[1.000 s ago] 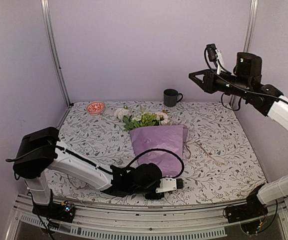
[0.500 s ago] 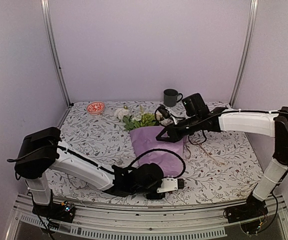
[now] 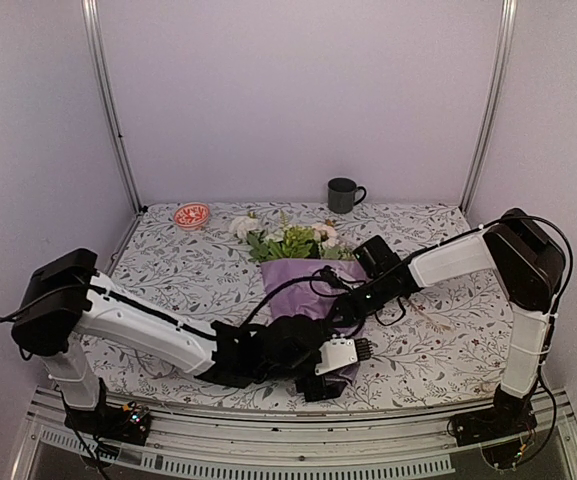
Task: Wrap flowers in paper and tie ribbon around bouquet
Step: Pick up the left side of the ribbon at the center of the board.
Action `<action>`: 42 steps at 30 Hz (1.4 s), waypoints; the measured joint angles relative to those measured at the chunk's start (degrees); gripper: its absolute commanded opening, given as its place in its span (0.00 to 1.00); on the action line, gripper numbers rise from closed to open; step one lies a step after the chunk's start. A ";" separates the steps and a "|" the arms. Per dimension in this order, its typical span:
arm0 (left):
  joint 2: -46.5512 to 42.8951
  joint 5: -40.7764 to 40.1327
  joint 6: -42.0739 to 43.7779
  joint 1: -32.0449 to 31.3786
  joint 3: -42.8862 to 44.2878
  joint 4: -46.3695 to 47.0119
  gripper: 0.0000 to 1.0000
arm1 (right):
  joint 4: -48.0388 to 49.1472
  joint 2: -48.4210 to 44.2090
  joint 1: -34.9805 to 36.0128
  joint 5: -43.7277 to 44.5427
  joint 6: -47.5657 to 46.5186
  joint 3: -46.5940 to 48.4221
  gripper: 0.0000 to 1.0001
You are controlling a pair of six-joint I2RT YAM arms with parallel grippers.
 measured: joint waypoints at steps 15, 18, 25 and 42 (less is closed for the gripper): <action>-18.56 -3.69 -66.82 23.26 -7.96 -62.73 0.99 | 1.75 0.00 -0.04 0.61 1.88 -0.96 0.07; -18.49 -0.94 -71.52 23.28 -12.55 -68.06 0.99 | 1.75 -0.09 -0.02 0.61 2.01 -0.96 0.07; -19.41 -0.76 -76.19 24.00 -13.29 -70.71 0.94 | 1.70 -1.16 0.07 0.52 2.38 -1.29 0.07; -23.67 5.57 -60.98 33.79 -19.89 -47.93 0.00 | 1.70 -1.77 0.11 0.66 3.10 -2.05 0.06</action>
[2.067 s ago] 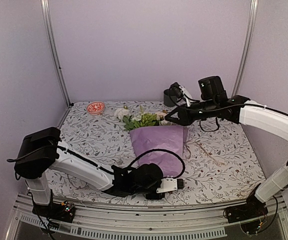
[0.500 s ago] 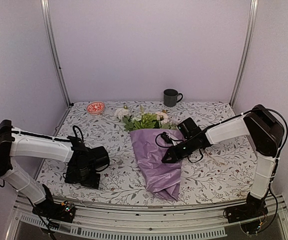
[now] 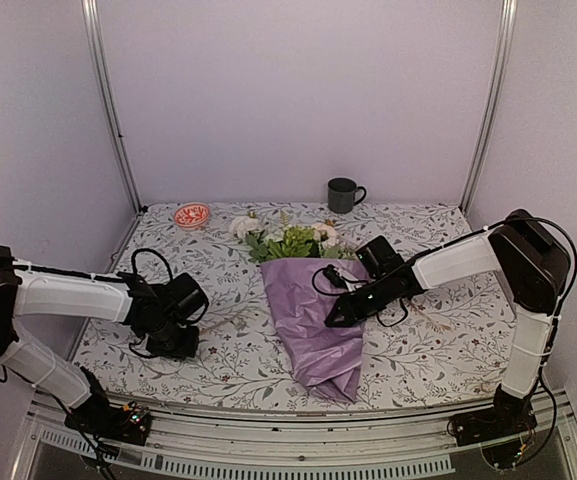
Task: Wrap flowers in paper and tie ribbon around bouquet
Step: Pick up the left side of the ribbon at the center of the board, then pick up the right side of the ribbon from the center of the board.
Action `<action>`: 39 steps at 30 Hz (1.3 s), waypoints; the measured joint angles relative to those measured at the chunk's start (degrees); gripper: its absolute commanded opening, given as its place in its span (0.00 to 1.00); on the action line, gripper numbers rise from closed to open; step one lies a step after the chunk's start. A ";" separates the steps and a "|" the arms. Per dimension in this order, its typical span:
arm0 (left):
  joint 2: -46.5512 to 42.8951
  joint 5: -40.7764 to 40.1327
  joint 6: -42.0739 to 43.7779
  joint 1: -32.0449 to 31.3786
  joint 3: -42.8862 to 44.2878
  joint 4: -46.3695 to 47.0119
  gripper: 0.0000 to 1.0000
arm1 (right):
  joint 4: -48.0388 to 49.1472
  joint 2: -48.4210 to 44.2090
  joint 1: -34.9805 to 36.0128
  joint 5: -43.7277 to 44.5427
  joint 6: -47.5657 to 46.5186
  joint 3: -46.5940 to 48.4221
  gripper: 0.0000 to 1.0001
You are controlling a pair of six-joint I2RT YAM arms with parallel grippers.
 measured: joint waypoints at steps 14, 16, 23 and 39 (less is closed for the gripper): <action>24.87 7.56 24.81 -10.54 58.64 7.96 0.00 | 2.08 0.00 0.00 -1.95 1.95 -1.27 0.07; 29.00 12.37 26.10 -10.82 58.12 10.97 0.00 | 3.06 0.00 0.00 -2.64 2.97 -1.42 0.07; 36.85 23.04 26.40 -8.96 48.83 21.81 0.00 | 6.03 -0.48 0.39 -4.55 9.22 -3.74 0.08; 41.00 33.29 24.48 -8.20 49.77 38.73 0.00 | 2.27 -15.02 -0.28 5.55 20.20 -10.99 0.12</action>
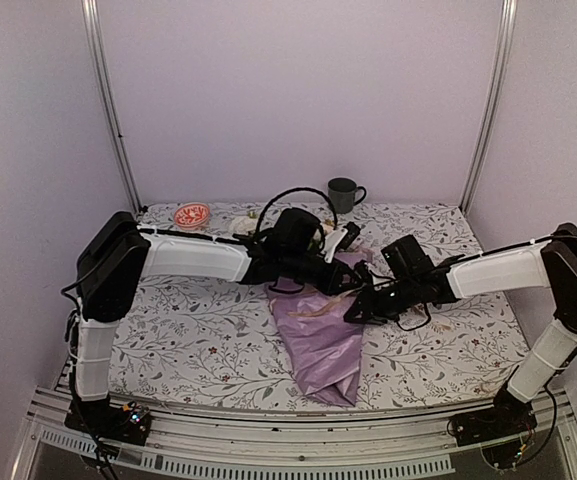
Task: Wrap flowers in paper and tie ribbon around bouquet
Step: Pick up the right side of the ribbon from the center of the board.
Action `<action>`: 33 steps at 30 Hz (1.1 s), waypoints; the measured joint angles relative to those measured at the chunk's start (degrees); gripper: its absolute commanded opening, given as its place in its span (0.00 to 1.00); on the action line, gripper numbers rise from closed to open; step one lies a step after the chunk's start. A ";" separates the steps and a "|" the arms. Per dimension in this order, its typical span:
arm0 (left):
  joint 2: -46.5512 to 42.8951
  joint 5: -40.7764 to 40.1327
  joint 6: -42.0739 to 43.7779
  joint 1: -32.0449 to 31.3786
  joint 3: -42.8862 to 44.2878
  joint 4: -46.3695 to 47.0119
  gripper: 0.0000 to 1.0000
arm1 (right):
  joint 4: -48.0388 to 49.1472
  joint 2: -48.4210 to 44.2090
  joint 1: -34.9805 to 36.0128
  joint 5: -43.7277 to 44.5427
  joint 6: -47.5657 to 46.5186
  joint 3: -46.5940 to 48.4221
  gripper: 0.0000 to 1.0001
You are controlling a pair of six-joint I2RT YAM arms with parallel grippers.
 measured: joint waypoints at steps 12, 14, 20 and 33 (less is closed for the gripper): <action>0.07 -0.63 -0.52 1.81 -7.65 4.57 0.00 | -4.63 1.88 -0.79 2.27 -1.75 -1.53 0.15; 0.11 -1.46 -0.52 3.45 -10.36 3.15 0.00 | -4.37 2.86 -1.14 1.49 -2.86 -0.55 0.15; 0.26 -2.71 -0.50 5.46 -11.34 1.01 0.00 | -2.95 5.62 -1.40 -0.26 -4.87 1.09 0.15; 2.58 -4.11 1.11 4.66 -8.26 -2.10 0.00 | -13.68 -6.73 -8.44 12.57 -7.61 8.63 0.64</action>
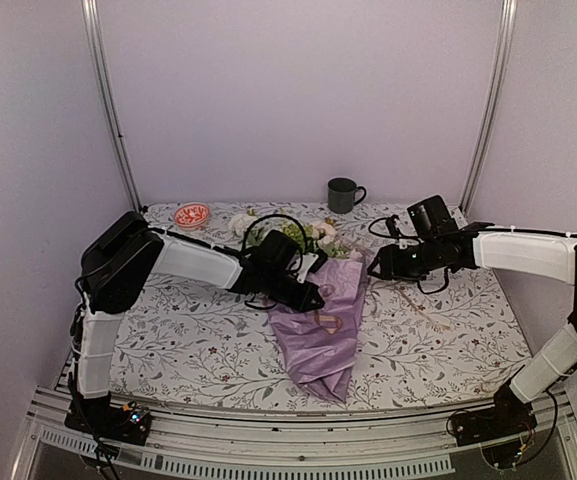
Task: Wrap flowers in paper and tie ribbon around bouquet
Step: Pick up the right side of the ribbon from the center of the board.
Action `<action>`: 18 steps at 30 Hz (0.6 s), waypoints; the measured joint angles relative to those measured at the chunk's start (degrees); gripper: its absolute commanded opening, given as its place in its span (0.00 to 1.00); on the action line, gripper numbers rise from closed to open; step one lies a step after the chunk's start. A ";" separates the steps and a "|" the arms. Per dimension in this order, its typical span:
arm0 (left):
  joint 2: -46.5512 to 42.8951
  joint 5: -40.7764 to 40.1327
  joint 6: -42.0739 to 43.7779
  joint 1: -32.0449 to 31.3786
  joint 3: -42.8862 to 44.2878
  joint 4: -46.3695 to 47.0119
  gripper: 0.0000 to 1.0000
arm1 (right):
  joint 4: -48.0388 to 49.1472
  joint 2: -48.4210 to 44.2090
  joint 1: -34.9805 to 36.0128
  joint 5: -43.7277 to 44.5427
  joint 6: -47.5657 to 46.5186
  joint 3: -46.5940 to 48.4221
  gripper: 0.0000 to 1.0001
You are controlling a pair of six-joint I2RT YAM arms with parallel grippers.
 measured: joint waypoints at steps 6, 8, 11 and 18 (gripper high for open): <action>0.00 -0.17 0.35 -0.57 0.04 -0.20 0.00 | -1.97 8.26 -0.33 7.32 -1.09 5.11 0.68; 0.00 -0.24 0.52 -0.59 0.04 -0.35 0.00 | -2.47 12.00 -0.26 7.45 -1.53 5.77 0.65; 0.00 -0.33 0.63 -0.63 0.04 -0.59 0.00 | -3.85 16.70 0.22 7.37 -2.27 6.21 0.56; 0.00 -0.61 0.59 -0.68 0.04 -0.66 0.00 | -3.78 18.78 1.70 7.65 -3.82 6.36 0.00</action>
